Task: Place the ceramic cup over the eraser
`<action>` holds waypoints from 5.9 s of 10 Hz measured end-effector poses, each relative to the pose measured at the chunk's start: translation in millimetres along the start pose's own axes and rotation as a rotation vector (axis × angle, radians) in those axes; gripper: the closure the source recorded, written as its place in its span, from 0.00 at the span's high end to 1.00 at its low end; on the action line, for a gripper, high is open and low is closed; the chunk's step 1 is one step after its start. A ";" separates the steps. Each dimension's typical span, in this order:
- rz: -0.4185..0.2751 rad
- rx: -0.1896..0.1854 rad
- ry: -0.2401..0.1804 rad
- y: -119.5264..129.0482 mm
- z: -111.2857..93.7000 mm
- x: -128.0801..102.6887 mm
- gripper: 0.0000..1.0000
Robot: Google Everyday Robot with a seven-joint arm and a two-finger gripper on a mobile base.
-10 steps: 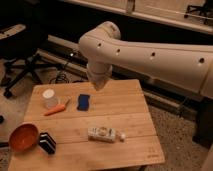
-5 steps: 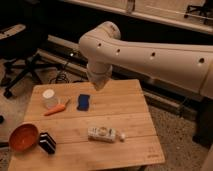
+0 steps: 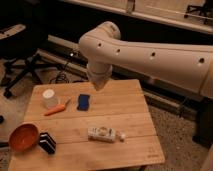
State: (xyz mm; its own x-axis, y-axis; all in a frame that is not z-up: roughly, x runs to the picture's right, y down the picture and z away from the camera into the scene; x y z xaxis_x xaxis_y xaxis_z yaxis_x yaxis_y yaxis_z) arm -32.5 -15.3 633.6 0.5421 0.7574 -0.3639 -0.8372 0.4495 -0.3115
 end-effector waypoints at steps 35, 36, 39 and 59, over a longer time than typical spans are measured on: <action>-0.361 -0.087 -0.015 140.2 172.0 -208.0 0.80; -0.370 -0.096 -0.017 145.9 176.7 -210.8 0.80; -0.388 -0.122 -0.022 160.1 192.8 -218.5 0.80; -0.511 -0.082 0.111 210.7 276.7 -211.3 0.22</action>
State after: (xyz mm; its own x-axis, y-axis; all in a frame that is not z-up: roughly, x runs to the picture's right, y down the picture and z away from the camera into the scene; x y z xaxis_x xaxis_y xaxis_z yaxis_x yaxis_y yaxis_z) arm -343.5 50.4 887.8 0.8879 0.3944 -0.2368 -0.4578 0.7066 -0.5395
